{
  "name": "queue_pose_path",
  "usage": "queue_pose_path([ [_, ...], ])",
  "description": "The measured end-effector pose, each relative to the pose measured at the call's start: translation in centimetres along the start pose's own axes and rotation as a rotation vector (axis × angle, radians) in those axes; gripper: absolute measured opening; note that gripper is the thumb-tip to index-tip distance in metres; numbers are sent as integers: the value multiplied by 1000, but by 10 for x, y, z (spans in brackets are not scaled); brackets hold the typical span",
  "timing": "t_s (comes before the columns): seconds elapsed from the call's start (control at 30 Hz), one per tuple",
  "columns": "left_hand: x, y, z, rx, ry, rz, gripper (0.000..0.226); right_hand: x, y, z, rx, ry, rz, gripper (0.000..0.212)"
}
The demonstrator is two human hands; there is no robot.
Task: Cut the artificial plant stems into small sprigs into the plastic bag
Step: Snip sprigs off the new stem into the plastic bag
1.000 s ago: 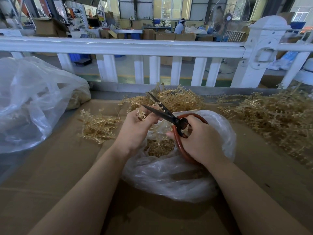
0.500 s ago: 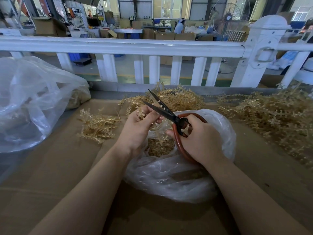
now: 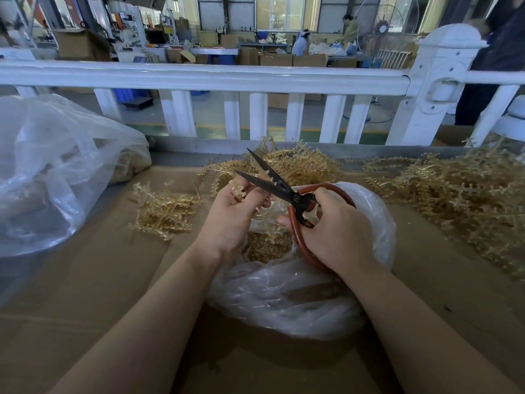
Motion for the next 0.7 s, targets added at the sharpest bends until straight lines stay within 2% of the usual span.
queue_pose_path([
  [0.33, 1, -3, 0, -20, -30, 9, 10, -1, -2, 0, 29, 24, -30, 64],
  [0.53, 2, -1, 1, -39, -57, 72, 11, -2, -2, 0, 84, 34, -36, 70],
  [0.7, 0, 8, -3, 82, -32, 144, 9, -2, -4, -2, 73, 35, -58, 69],
])
Point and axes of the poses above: each hand's wrist, its own x-axis towards the middle knuckle, its own z-axis out of the palm, y = z × x, the point moved 7 cm from there along x, towards the middle knuckle, and after that the axes turned 10 degrees about -y, right-handed, at the moved point
